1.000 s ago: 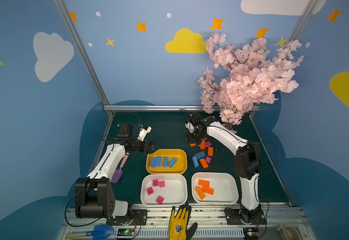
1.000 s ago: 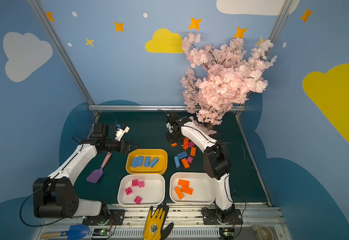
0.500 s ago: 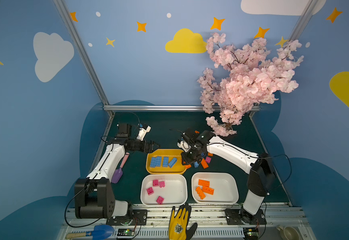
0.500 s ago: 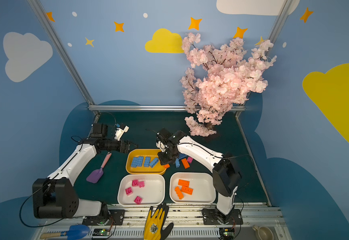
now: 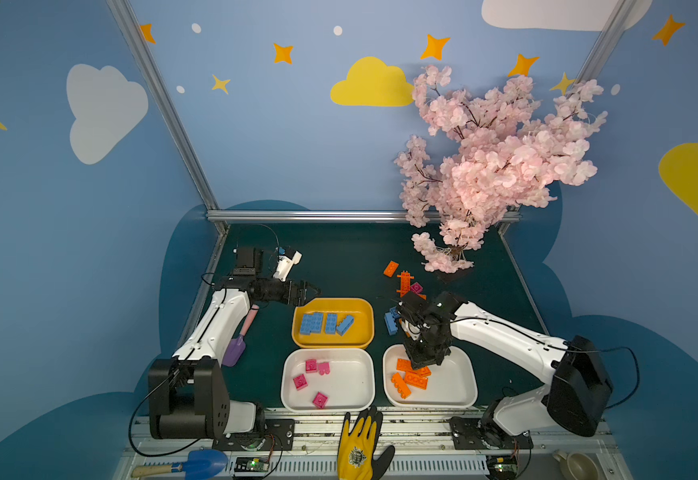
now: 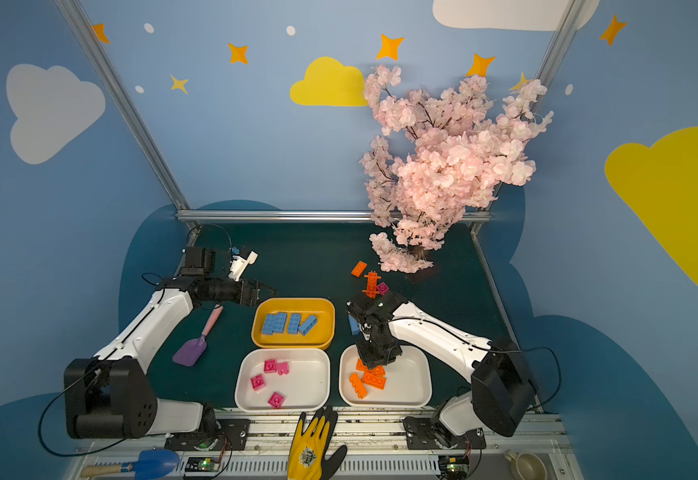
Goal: Sort the legos into containers by color
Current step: 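Carry the orange brick with the right gripper into the white bin holding orange, then return the right gripper to the pile and grasp another orange brick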
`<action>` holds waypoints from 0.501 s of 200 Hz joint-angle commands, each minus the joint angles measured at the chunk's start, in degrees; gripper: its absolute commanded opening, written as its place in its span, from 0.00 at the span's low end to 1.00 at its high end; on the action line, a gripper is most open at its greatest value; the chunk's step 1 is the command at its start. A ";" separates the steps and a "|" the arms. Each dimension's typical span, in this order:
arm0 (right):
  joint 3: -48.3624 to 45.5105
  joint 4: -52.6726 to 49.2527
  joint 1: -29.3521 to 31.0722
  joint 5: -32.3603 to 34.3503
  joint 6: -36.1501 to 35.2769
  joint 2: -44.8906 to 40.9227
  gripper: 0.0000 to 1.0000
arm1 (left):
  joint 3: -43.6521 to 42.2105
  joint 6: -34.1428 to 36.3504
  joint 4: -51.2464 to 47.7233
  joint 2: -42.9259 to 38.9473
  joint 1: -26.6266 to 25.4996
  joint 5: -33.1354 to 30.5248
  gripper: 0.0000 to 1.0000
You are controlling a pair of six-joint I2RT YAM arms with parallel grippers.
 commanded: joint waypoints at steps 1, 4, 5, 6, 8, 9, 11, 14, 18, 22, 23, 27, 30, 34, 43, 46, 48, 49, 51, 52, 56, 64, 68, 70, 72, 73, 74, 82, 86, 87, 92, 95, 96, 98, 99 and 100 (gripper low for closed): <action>-2.17 -0.28 -1.48 3.13 3.22 0.05 0.24 | 0.05 0.54 -0.15 -0.37 0.23 1.42 1.00; -2.42 -0.10 -1.73 3.31 3.10 0.16 0.25 | 0.08 0.57 -0.22 -0.34 0.23 1.42 1.00; -2.46 -0.02 -1.82 3.34 3.06 0.22 0.26 | 0.08 0.57 -0.23 -0.34 0.23 1.42 1.00; -2.57 0.07 -1.87 3.35 3.04 0.29 0.26 | 0.08 0.57 -0.23 -0.34 0.23 1.42 1.00; -2.70 0.13 -1.97 3.37 2.98 0.41 0.27 | 0.08 0.64 -0.30 -0.45 0.23 1.36 1.00; -2.73 0.18 -2.03 3.37 2.91 0.48 0.28 | 0.04 0.65 -0.32 -0.44 0.19 1.39 1.00; -2.80 0.29 -2.12 3.37 2.82 0.57 0.29 | 0.01 0.66 -0.32 -0.43 0.22 1.42 1.00; -2.85 0.39 -2.18 3.33 2.67 0.74 0.31 | 0.00 0.62 -0.33 -0.49 0.18 1.42 1.00; -2.79 0.62 -2.27 3.21 2.40 0.74 0.33 | 0.00 0.58 -0.33 -0.59 0.22 1.36 1.00; -2.65 0.90 -2.26 3.03 2.09 0.53 0.36 | -0.09 0.57 -0.33 -0.72 0.17 1.37 1.00; -2.62 0.97 -2.26 2.98 2.03 0.49 0.37 | -0.09 0.53 -0.33 -0.70 0.16 1.35 1.00; -2.40 1.17 -2.18 2.85 1.82 0.10 0.40 | -0.09 0.57 -0.33 -0.77 0.19 1.33 1.00; -2.14 1.21 -2.22 2.80 1.61 -0.26 0.43 | -0.09 0.57 -0.39 -0.85 0.17 1.33 1.00; -1.54 1.29 -2.26 2.76 1.26 -0.83 0.45 | -0.09 0.57 -0.41 -0.99 0.18 1.30 1.00; 0.32 1.01 -2.63 3.11 -0.16 -2.08 0.49 | -0.09 0.57 -0.51 -1.28 0.19 1.12 1.00; 1.09 0.84 -2.89 3.25 -0.74 -2.39 0.50 | -0.09 0.57 -0.50 -1.30 0.23 1.15 1.00; 1.62 0.61 -3.06 3.38 -1.15 -2.54 0.50 | -0.05 0.57 -0.50 -1.35 0.23 1.16 1.00; 1.89 0.51 -3.19 3.42 -1.35 -2.58 0.50 | -0.07 0.57 -0.50 -1.37 0.19 1.16 1.00; 2.48 0.29 -3.48 3.51 -1.81 -2.68 0.51 | -0.02 0.55 -0.44 -1.39 0.22 1.16 1.00; 2.80 0.17 -3.58 3.53 -1.94 -2.74 0.51 | -0.06 0.56 -0.43 -1.39 0.23 1.16 1.00; 4.03 -0.28 -4.16 3.55 -2.52 -2.77 0.52 | -0.07 0.57 -0.42 -1.47 0.18 1.15 1.00; 6.35 -0.67 -5.26 3.21 -3.54 -2.41 0.55 | -0.05 0.49 -0.33 -1.45 0.18 1.16 1.00; 7.37 -0.53 -5.83 3.12 -3.98 -2.20 0.56 | -0.08 0.46 -0.25 -1.49 0.21 1.22 1.00; 7.90 -0.44 -6.14 3.07 -4.12 -1.94 0.56 | -0.09 0.41 -0.18 -1.48 0.16 1.24 1.00; 8.47 -0.28 -6.38 3.03 -4.24 -1.71 0.56 | -0.09 0.40 -0.11 -1.41 0.15 1.31 1.00; 8.74 -0.20 -6.52 2.98 -4.26 -1.64 0.57 | -0.09 0.36 -0.09 -1.40 0.19 1.32 1.00; 9.00 -0.15 -6.59 2.96 -4.27 -1.47 0.57 | -0.09 0.33 -0.03 -1.40 0.21 1.29 1.00; 11.05 1.12 -7.69 2.12 -4.46 0.05 0.56 | -0.18 0.15 0.26 -1.30 0.16 1.57 1.00; 12.29 1.95 -8.06 1.83 -4.49 0.96 0.56 | -0.18 0.13 0.36 -1.23 0.18 1.65 1.00; 12.54 2.20 -8.15 1.81 -4.43 1.19 0.56 | -0.18 0.13 0.37 -1.22 0.16 1.67 1.00; 14.19 3.31 -8.60 1.79 -4.13 2.63 0.57 | -0.18 0.05 0.41 -1.13 0.23 1.73 1.00; 15.18 4.00 -8.78 1.67 -3.87 3.58 0.57 | -0.18 0.00 0.52 -1.13 0.17 1.77 1.00; 15.52 4.10 -8.86 1.64 -3.77 3.91 0.57 | -0.18 -0.02 0.54 -1.13 0.16 1.77 1.00; 16.24 4.59 -9.03 1.51 -3.53 4.59 0.57 | -0.18 -0.04 0.61 -1.19 0.15 1.77 1.00; 16.67 4.83 -9.08 1.47 -3.47 4.94 0.57 | -0.18 -0.04 0.67 -1.07 0.15 1.77 1.00; 17.06 5.00 -9.14 1.41 -3.34 5.29 0.57 | -0.18 -0.04 0.70 -1.06 0.15 1.77 1.00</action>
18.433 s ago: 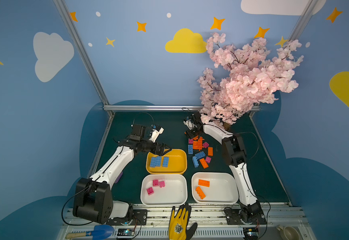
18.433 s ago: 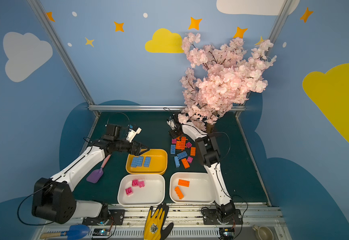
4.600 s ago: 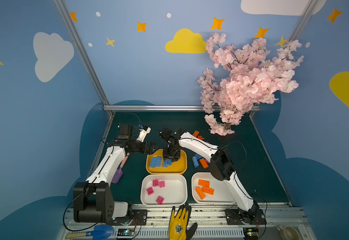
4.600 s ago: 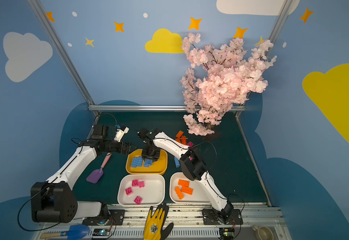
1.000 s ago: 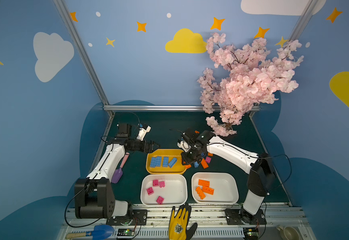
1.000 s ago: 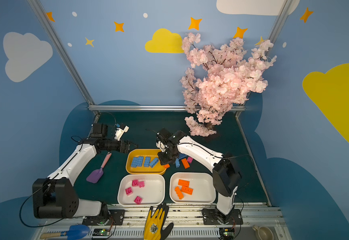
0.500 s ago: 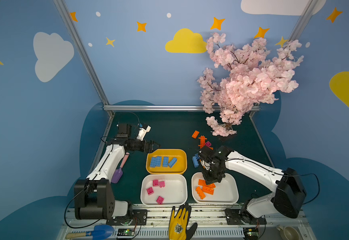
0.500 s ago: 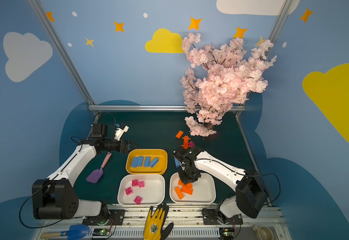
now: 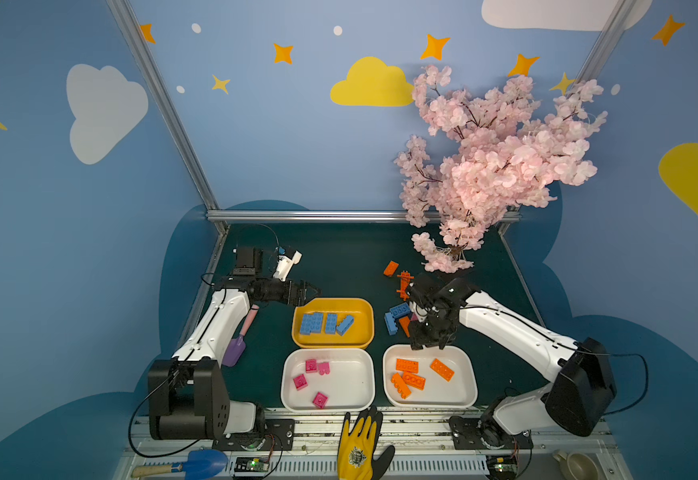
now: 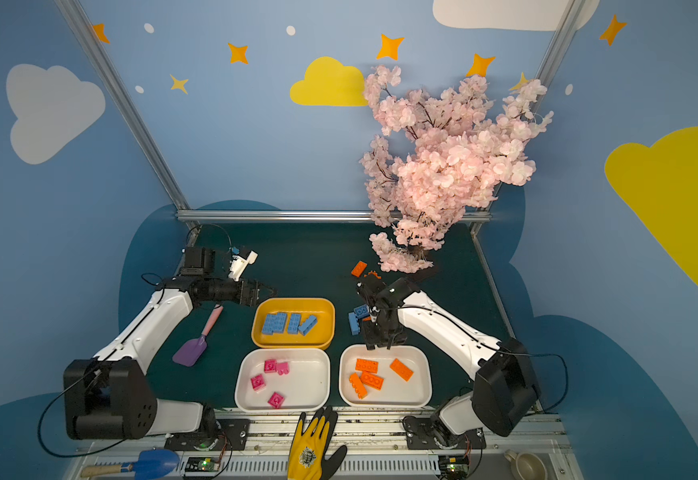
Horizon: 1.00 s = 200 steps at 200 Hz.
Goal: Sort the legos into containers by color
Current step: 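Return the right gripper to the pile and grasp another orange brick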
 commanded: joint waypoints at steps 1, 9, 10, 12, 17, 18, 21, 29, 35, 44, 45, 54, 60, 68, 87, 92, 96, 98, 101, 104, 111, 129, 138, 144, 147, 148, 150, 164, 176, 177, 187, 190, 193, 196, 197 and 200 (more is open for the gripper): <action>6.78 4.03 -1.76 -0.65 -0.55 5.27 0.57 | -0.22 -0.02 0.54 -0.83 0.19 1.53 1.00; 10.42 5.06 -2.35 -0.85 1.44 8.51 0.58 | -0.18 -0.02 0.55 -0.90 0.22 1.62 1.00; 10.85 5.18 -2.38 -0.85 1.60 8.93 0.58 | -0.18 -0.02 0.55 -0.90 0.23 1.62 1.00; 11.75 5.33 -2.47 -0.81 1.89 9.80 0.58 | -0.18 -0.02 0.55 -0.97 0.23 1.62 1.00; 13.97 5.87 -2.58 -0.50 2.52 11.62 0.58 | -0.18 -0.02 0.62 -1.00 0.23 1.62 1.00; 14.34 5.98 -2.59 -0.37 2.71 12.11 0.58 | -0.18 -0.02 0.63 -1.00 0.19 1.62 1.00; 15.39 6.40 -2.59 0.07 3.20 13.34 0.58 | -0.19 -0.02 0.64 -1.06 0.23 1.62 1.00; 18.41 7.82 -2.59 1.46 4.12 16.31 0.58 | -0.26 -0.02 0.64 -1.16 0.19 1.54 1.00; 20.49 8.64 -2.59 2.62 4.75 18.72 0.59 | -0.27 -0.02 0.64 -1.25 0.19 1.51 1.00; 24.08 8.90 -3.12 3.59 6.41 22.66 0.59 | -0.27 -0.10 0.79 -1.26 0.20 1.45 1.00; 24.49 8.86 -3.21 3.65 6.58 23.13 0.59 | -0.27 -0.11 0.80 -1.26 0.22 1.45 1.00; 27.65 8.82 -3.91 4.53 8.81 26.74 0.59 | -0.27 -0.30 1.14 -1.26 0.23 1.60 1.00; 29.52 8.74 -4.51 5.28 10.80 28.73 0.59 | -0.27 -0.39 1.38 -1.26 0.20 1.71 1.00; 31.44 9.43 -5.18 6.03 12.63 31.21 0.58 | -0.35 -0.62 1.72 -1.32 0.22 1.77 1.00; 36.69 11.12 -6.00 8.02 13.43 35.91 0.58 | -0.69 -0.98 2.62 -1.35 0.31 1.93 1.00; 38.51 10.92 -6.15 8.62 13.13 37.37 0.59 | -0.87 -1.07 2.93 -1.27 0.32 1.97 1.00; 39.92 10.61 -6.39 8.99 13.04 38.59 0.59 | -0.96 -1.14 3.13 -1.20 0.27 2.06 0.99; 40.57 10.40 -6.62 9.03 13.10 39.21 0.59 | -0.97 -1.09 3.17 -1.18 0.27 2.06 1.00; 41.54 10.13 -6.88 8.91 13.31 40.07 0.59 | -0.97 -1.15 3.25 -1.06 0.26 2.13 1.00; 42.47 9.91 -7.16 8.73 13.73 40.95 0.59 | -1.05 -1.16 3.27 -1.04 0.29 2.10 1.00; 44.30 9.45 -7.82 8.45 14.79 42.66 0.59 | -1.10 -1.16 3.35 -0.91 0.31 2.09 1.00; 48.06 8.91 -9.49 6.83 15.80 46.54 0.59 | -1.33 -0.87 3.29 -0.76 0.25 1.99 1.00; 49.78 9.01 -9.86 6.48 15.29 48.11 0.59 | -1.49 -0.72 3.34 -0.73 0.31 1.81 1.00; 51.07 8.94 -9.88 6.77 14.74 49.25 0.59 | -1.57 -0.72 3.36 -0.64 0.28 1.68 1.00; 51.69 8.86 -9.91 6.81 14.25 49.85 0.59 | -1.58 -0.72 3.36 -0.69 0.32 1.72 1.00; 51.79 8.84 -9.89 6.80 14.11 50.04 0.59 | -1.59 -0.72 3.32 -0.67 0.32 1.80 1.00; 52.28 8.75 -9.97 6.75 13.89 50.46 0.59 | -1.59 -0.72 3.35 -0.61 0.30 1.82 1.00; 55.22 7.59 -10.55 7.13 13.32 53.21 0.59 | -1.59 -0.71 3.43 -0.48 0.26 1.80 1.00; 57.32 6.78 -11.10 7.29 13.35 55.32 0.59 | -1.76 -0.72 3.33 -0.32 0.29 1.62 1.00; 57.50 6.70 -11.15 7.34 13.35 55.50 0.59 | -1.76 -0.72 3.35 -0.30 0.31 1.58 1.00; 58.89 6.60 -11.53 7.73 12.81 57.00 0.58 | -1.93 -0.51 3.20 -0.36 0.32 1.41 1.00; 59.21 6.65 -11.59 7.75 12.40 57.40 0.58 | -1.98 -0.42 3.16 -0.38 0.27 1.43 1.00; 59.71 6.70 -11.64 7.85 12.08 57.86 0.58 | -2.02 -0.45 3.18 -0.38 0.32 1.43 1.00; 60.07 6.70 -11.72 7.96 11.78 58.26 0.57 | -2.02 -0.45 3.19 -0.37 0.28 1.42 1.00; 60.24 6.70 -11.77 7.99 11.69 58.42 0.57 | -2.03 -0.45 3.19 -0.42 0.26 1.39 1.00; 60.58 6.76 -11.85 8.01 11.56 58.76 0.56 | -2.03 -0.46 3.19 -0.44 0.29 1.36 1.00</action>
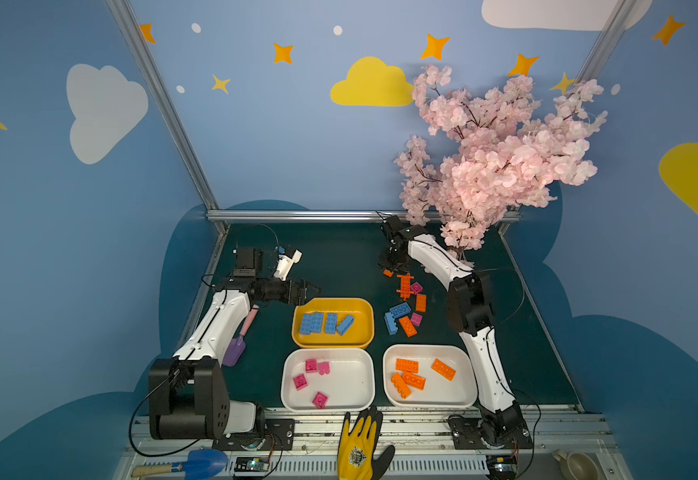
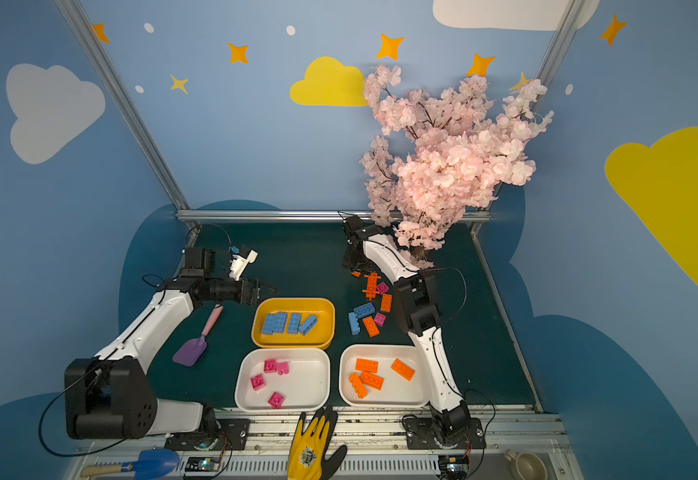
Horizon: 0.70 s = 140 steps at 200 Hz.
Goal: Sort the legos into containers by color
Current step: 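Return the right gripper to the pile and grasp another orange brick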
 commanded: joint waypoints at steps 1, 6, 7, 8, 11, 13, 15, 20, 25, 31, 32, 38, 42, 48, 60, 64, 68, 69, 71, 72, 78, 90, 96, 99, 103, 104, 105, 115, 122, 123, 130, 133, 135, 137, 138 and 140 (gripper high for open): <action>3.50 -2.36 -0.65 1.35 -1.86 3.00 0.56 | -0.91 0.39 -0.05 -0.46 0.31 0.42 1.00; 3.77 -1.99 -0.82 1.32 -2.14 3.64 0.56 | -0.95 0.39 -0.05 -0.47 0.30 0.45 1.00; 3.81 -1.90 -0.83 1.33 -2.21 3.73 0.56 | -0.95 0.39 0.00 -0.47 0.27 0.46 1.00; 3.83 -1.82 -0.88 1.34 -2.25 3.78 0.56 | -0.95 0.39 0.02 -0.47 0.25 0.42 1.00; 3.89 -1.61 -0.92 1.35 -2.39 4.03 0.56 | -0.95 0.36 0.04 -0.43 0.26 0.46 1.00; 3.88 -1.46 -0.95 1.35 -2.44 4.25 0.56 | -0.95 0.32 0.00 -0.37 0.24 0.44 1.00; 3.88 -1.29 -1.07 1.39 -2.66 4.42 0.56 | -0.95 0.24 0.10 -0.38 0.30 0.52 1.00; 3.89 -0.82 -1.25 1.59 -3.33 4.71 0.56 | -0.95 0.17 0.13 -0.38 0.29 0.59 1.00; 3.93 -0.21 -1.41 1.76 -4.13 5.01 0.56 | -0.95 0.11 0.13 -0.30 0.28 0.70 1.00; 3.94 0.44 -1.53 2.02 -5.03 5.39 0.56 | -0.95 0.05 0.13 -0.30 0.31 0.85 1.00; 3.90 0.54 -1.54 2.04 -5.20 5.45 0.56 | -0.95 0.04 0.13 -0.30 0.27 0.83 1.00; 3.94 1.23 -1.59 2.60 -5.72 5.78 0.56 | -0.95 -0.03 0.17 -0.27 0.31 0.89 1.00; 3.85 1.73 -1.57 2.99 -6.33 6.00 0.56 | -0.95 -0.05 0.21 -0.28 0.27 0.97 1.00; 3.92 2.43 -1.61 3.34 -7.60 6.29 0.56 | -0.95 -0.05 0.17 -0.30 0.25 0.99 1.00; 3.86 3.87 -1.55 3.96 -9.65 6.74 0.55 | -0.87 -0.11 0.21 -0.29 0.32 0.97 1.00; 3.85 4.40 -1.52 4.03 -10.54 6.92 0.55 | -0.87 -0.18 0.22 -0.34 0.29 1.07 1.00; 3.85 4.85 -1.48 4.20 -11.25 7.08 0.55 | -0.78 -0.21 0.22 -0.37 0.32 1.08 1.00; 3.85 4.95 -1.52 4.27 -11.43 7.12 0.54 | -0.78 -0.22 0.17 -0.38 0.32 1.08 1.00; 3.81 5.13 -1.45 4.45 -11.56 7.16 0.54 | -0.78 -0.22 0.14 -0.38 0.32 1.08 1.00; 3.79 5.21 -1.46 4.57 -11.62 7.25 0.54 | -0.78 -0.22 0.14 -0.38 0.32 1.08 1.00; 3.85 5.67 -1.46 4.96 -11.77 7.52 0.53 | -0.70 -0.33 0.13 -0.46 0.30 1.16 1.00; 4.02 6.39 -1.24 5.69 -12.95 8.10 0.47 | -0.69 -0.39 0.13 -0.63 0.24 1.17 1.00; 4.26 6.49 -1.01 6.10 -13.58 8.20 0.45 | -0.74 -0.44 0.13 -0.80 0.24 1.13 1.00; 4.41 6.33 -0.97 6.36 -14.09 8.29 0.43 | -0.76 -0.47 0.18 -0.80 0.30 1.16 1.00; 4.67 6.15 -0.86 6.89 -14.72 8.52 0.41 | -0.78 -0.55 0.29 -0.90 0.27 1.19 1.00; 4.70 6.17 -0.72 7.06 -14.92 8.50 0.41 | -0.78 -0.60 0.30 -0.95 0.25 1.22 1.00; 4.71 6.13 -0.70 7.15 -15.11 8.54 0.40 | -0.82 -0.63 0.30 -0.97 0.24 1.24 1.00; 5.14 5.79 -0.24 8.67 -16.29 8.56 0.35 | -0.94 -0.91 0.59 -1.00 0.27 1.62 1.00; 5.17 5.72 0.06 9.91 -16.62 8.21 0.31 | -1.02 -1.21 0.93 -1.07 0.32 2.09 1.00; 5.17 5.69 0.14 10.11 -16.61 8.17 0.31 | -1.03 -1.29 0.97 -1.08 0.27 2.11 1.00; 5.17 5.78 0.36 11.31 -16.64 7.53 0.27 | -1.26 -1.81 1.47 -1.10 0.32 2.75 1.00; 5.17 5.89 0.45 11.81 -16.80 7.26 0.25 | -1.34 -1.93 1.71 -1.21 0.29 3.03 1.00; 5.17 6.02 0.53 12.12 -17.01 6.99 0.24 | -1.38 -2.05 1.82 -1.18 0.27 3.26 1.00; 5.17 6.16 0.62 12.50 -17.13 6.66 0.23 | -1.46 -2.13 1.94 -1.17 0.27 3.45 1.00; 5.17 6.17 0.68 12.73 -17.18 6.56 0.23 | -1.47 -2.19 1.96 -1.17 0.25 3.54 1.00; 5.17 6.25 0.76 13.05 -17.33 6.20 0.22 | -1.52 -2.30 2.08 -1.22 0.24 3.78 1.00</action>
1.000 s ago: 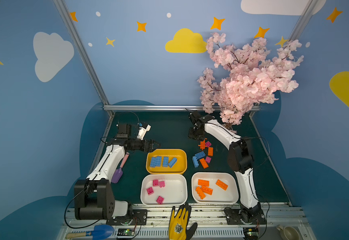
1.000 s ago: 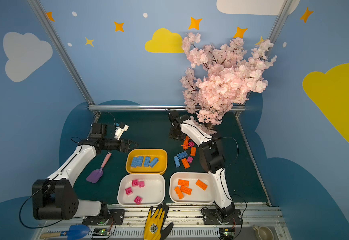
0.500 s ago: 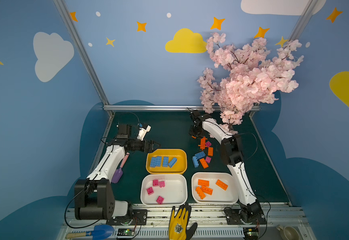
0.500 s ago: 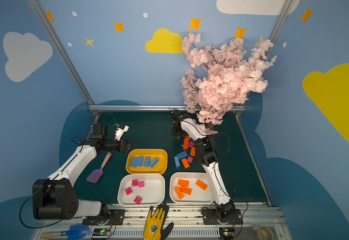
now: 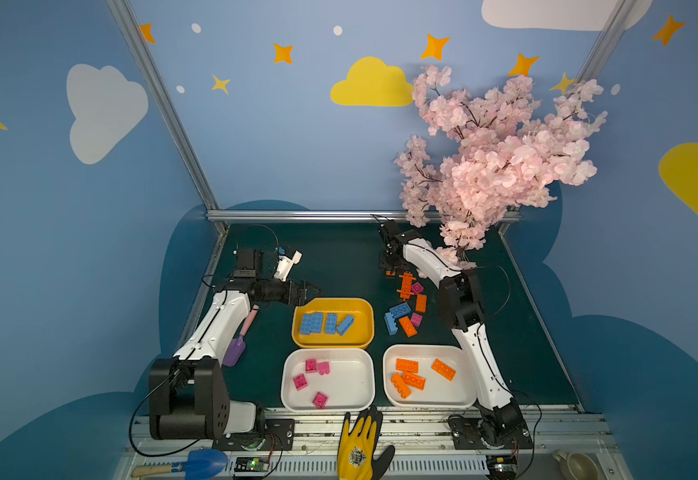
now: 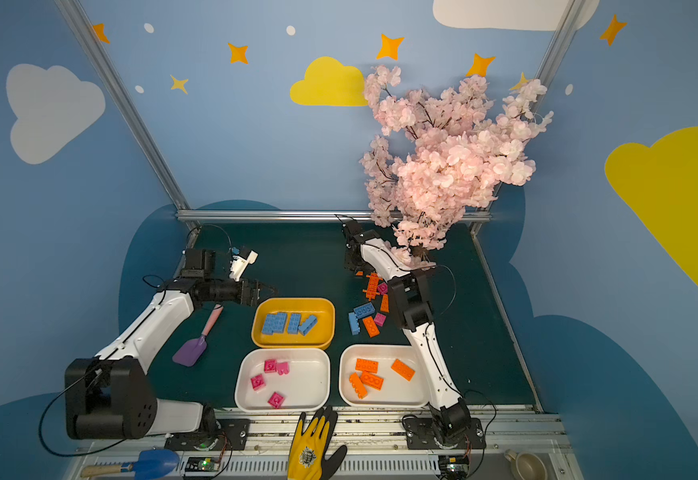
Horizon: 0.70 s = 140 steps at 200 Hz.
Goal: Sort the legos into containers by color
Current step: 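Return the right gripper to the pile and grasp another orange brick, then carry the orange brick with the right gripper into the orange white bin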
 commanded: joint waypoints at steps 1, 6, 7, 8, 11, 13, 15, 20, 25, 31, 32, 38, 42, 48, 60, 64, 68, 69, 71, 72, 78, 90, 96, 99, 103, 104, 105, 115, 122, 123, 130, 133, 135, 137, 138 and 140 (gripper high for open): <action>1.19 0.40 1.03 5.51 -3.11 -0.46 0.21 | -0.96 -1.33 1.42 -1.19 0.28 3.05 1.00; 1.18 0.57 1.27 6.57 -3.24 -1.30 0.20 | -1.02 -1.81 1.70 -1.34 0.31 3.43 1.00; 1.19 0.63 1.30 6.83 -3.26 -1.48 0.19 | -1.05 -1.91 1.77 -1.34 0.27 3.51 1.00; 1.15 0.65 1.36 7.09 -3.23 -1.61 0.19 | -1.06 -2.00 1.81 -1.39 0.30 3.59 1.00; 1.19 0.69 1.53 7.70 -3.25 -2.13 0.18 | -1.13 -2.31 2.03 -1.47 0.32 3.85 1.00; 1.19 0.70 1.62 7.94 -3.36 -2.58 0.18 | -1.15 -2.46 2.13 -1.51 0.30 4.14 1.00; 1.13 0.75 1.71 8.09 -3.66 -2.92 0.17 | -1.22 -2.52 2.18 -1.63 0.32 4.43 1.00; 1.15 0.45 1.83 8.22 -4.31 -3.98 0.16 | -1.32 -2.75 2.35 -1.76 0.26 4.85 1.00; 1.11 -0.15 1.98 8.06 -4.32 -5.19 0.15 | -1.40 -2.77 2.28 -1.99 0.26 5.13 1.00; 0.98 -0.98 2.09 7.17 -4.63 -6.79 0.14 | -1.45 -2.80 2.20 -2.05 0.30 5.25 1.00; 0.95 -1.16 2.15 6.99 -4.71 -7.08 0.14 | -1.48 -2.80 2.16 -2.09 0.27 5.26 1.00; 0.65 -2.32 2.29 5.88 -4.97 -8.77 0.13 | -1.57 -2.86 2.04 -2.29 0.30 5.40 1.00; 0.39 -3.26 2.36 4.95 -5.11 -9.88 0.13 | -1.59 -2.99 2.09 -2.38 0.31 5.55 1.00; -0.18 -5.14 2.46 3.47 -4.94 -11.72 0.13 | -1.68 -3.34 2.26 -2.58 0.29 5.88 1.00; -1.99 -9.47 2.71 0.81 -2.02 -15.45 0.13 | -1.92 -4.35 2.83 -2.81 0.31 7.17 1.00; -3.07 -10.51 2.73 -0.42 -1.50 -16.86 0.13 | -2.02 -4.65 3.02 -2.93 0.27 7.68 1.00; -4.48 -11.73 2.82 -1.73 -0.94 -18.34 0.14 | -2.15 -4.99 3.21 -3.05 0.28 7.99 1.00; -4.90 -11.99 2.82 -2.03 -0.84 -18.70 0.14 | -2.18 -5.08 3.23 -3.08 0.26 8.12 1.00; -5.89 -12.33 2.82 -2.69 -0.61 -19.51 0.14 | -2.25 -5.26 3.36 -3.16 0.24 8.32 1.00; -6.43 -12.55 2.82 -3.03 -0.45 -19.90 0.14 | -2.32 -5.35 3.39 -3.18 0.24 8.42 1.00; -10.37 -12.75 2.97 -4.82 0.03 -22.72 0.14 | -2.59 -5.87 3.69 -3.43 0.28 8.75 0.99; -20.64 -10.01 3.86 -7.41 0.69 -29.98 0.14 | -3.01 -6.69 3.77 -4.00 0.21 9.47 1.00; -25.82 -8.83 4.45 -8.19 0.79 -33.45 0.14 | -3.28 -7.04 3.65 -4.35 0.14 9.53 0.99; -28.01 -8.58 4.68 -8.58 0.95 -35.28 0.14 | -3.41 -7.28 3.73 -4.60 0.07 9.64 0.99; -30.68 -8.54 5.06 -9.38 1.18 -37.31 0.14 | -3.70 -7.76 3.92 -4.94 -0.08 9.65 0.99; -31.31 -8.54 5.17 -9.50 1.23 -37.81 0.14 | -3.79 -7.87 4.02 -5.03 -0.10 9.74 0.99; -31.93 -8.59 5.27 -9.65 1.30 -38.32 0.14 | -3.88 -8.02 4.17 -5.21 -0.15 9.78 0.99; -38.02 -9.05 6.29 -10.65 1.92 -43.09 0.14 | -4.66 -9.17 5.18 -5.96 -0.67 10.40 0.99; -41.93 -9.02 7.17 -10.90 2.41 -46.51 0.14 | -5.14 -9.91 5.47 -6.58 -1.02 10.51 0.99; -42.65 -9.05 7.28 -10.92 2.51 -47.02 0.14 | -5.17 -10.00 5.50 -6.65 -1.14 10.48 0.99; -46.68 -9.38 8.00 -10.94 3.56 -50.23 0.14 | -5.36 -10.35 5.42 -7.13 -1.57 10.75 0.99; -47.96 -9.58 8.19 -11.05 4.04 -51.45 0.14 | -5.49 -10.58 5.42 -7.33 -1.73 10.91 0.99; -49.26 -9.62 8.36 -11.31 4.33 -52.29 0.14 | -5.58 -10.61 5.44 -7.55 -1.88 11.00 0.99; -50.27 -9.83 8.47 -11.47 4.66 -53.01 0.14 | -5.65 -10.68 5.43 -7.62 -2.05 11.07 0.99; -50.73 -9.98 8.55 -11.51 4.86 -53.43 0.14 | -5.69 -10.74 5.48 -7.65 -2.10 11.15 0.99; -51.65 -10.25 8.65 -11.65 5.17 -54.19 0.14 | -5.72 -10.91 5.48 -7.85 -2.15 11.17 0.99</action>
